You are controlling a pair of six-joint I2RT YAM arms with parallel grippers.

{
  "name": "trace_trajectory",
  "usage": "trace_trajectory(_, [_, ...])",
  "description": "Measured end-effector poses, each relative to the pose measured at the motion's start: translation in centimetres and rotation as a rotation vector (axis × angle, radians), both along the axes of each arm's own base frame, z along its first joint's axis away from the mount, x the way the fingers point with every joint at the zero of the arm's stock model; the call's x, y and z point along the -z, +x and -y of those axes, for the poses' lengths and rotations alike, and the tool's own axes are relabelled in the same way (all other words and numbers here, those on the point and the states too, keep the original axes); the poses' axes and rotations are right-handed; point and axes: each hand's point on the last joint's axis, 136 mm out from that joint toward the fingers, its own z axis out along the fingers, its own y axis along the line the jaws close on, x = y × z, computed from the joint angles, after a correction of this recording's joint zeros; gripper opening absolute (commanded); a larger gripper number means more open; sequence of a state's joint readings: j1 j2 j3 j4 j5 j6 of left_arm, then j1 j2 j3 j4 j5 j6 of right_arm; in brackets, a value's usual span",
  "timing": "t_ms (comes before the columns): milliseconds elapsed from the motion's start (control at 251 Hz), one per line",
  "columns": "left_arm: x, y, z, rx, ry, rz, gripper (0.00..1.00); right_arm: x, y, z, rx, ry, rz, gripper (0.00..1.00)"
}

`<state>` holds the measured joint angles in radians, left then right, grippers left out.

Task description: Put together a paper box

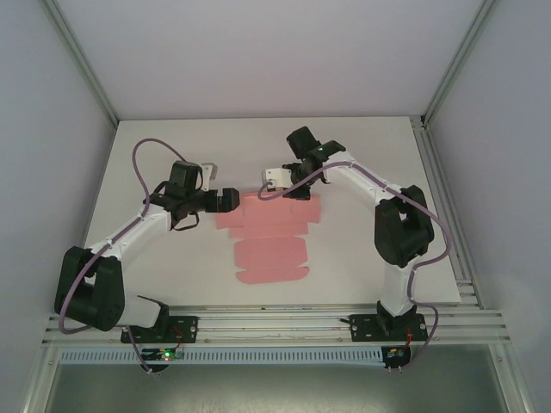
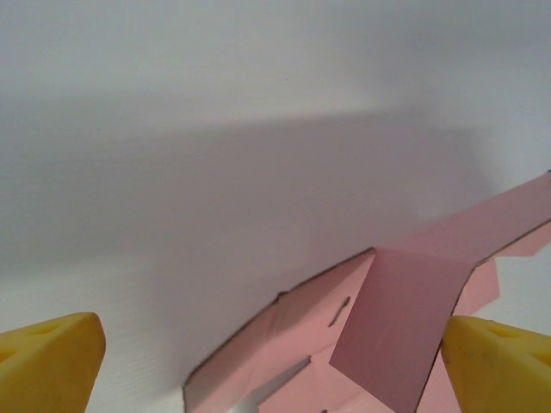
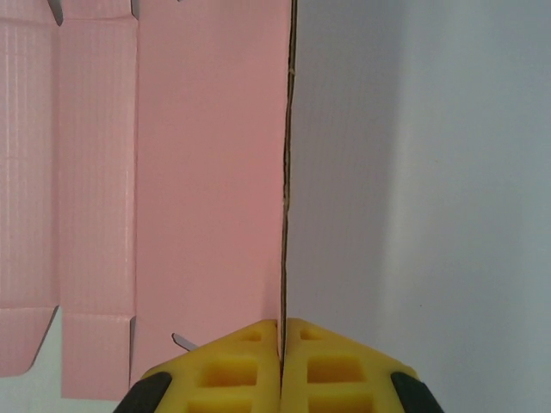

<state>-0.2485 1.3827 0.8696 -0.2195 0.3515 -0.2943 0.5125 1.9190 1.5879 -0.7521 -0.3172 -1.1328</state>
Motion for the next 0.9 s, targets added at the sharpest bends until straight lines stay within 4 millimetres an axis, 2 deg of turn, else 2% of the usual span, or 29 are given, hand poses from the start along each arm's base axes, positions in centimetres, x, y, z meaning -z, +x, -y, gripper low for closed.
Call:
trace_trajectory(275, [0.6,0.4,0.5,0.021,-0.008,-0.018,1.00,0.3,0.3,0.3,0.018,0.013,0.002,0.00])
trace_trajectory(479, [1.3,1.5,1.5,0.052,-0.036,-0.043,1.00,0.1,0.4,0.3,0.032,0.040,-0.012,0.00])
trace_trajectory(654, [1.4,1.7,2.4,0.069,-0.056,-0.045,1.00,0.3,0.2,0.0,0.033,0.061,-0.024,0.00])
trace_trajectory(902, [1.5,2.7,2.5,-0.043,0.032,0.001,1.00,-0.9,-0.7,-0.6,0.031,0.114,-0.015,0.00])
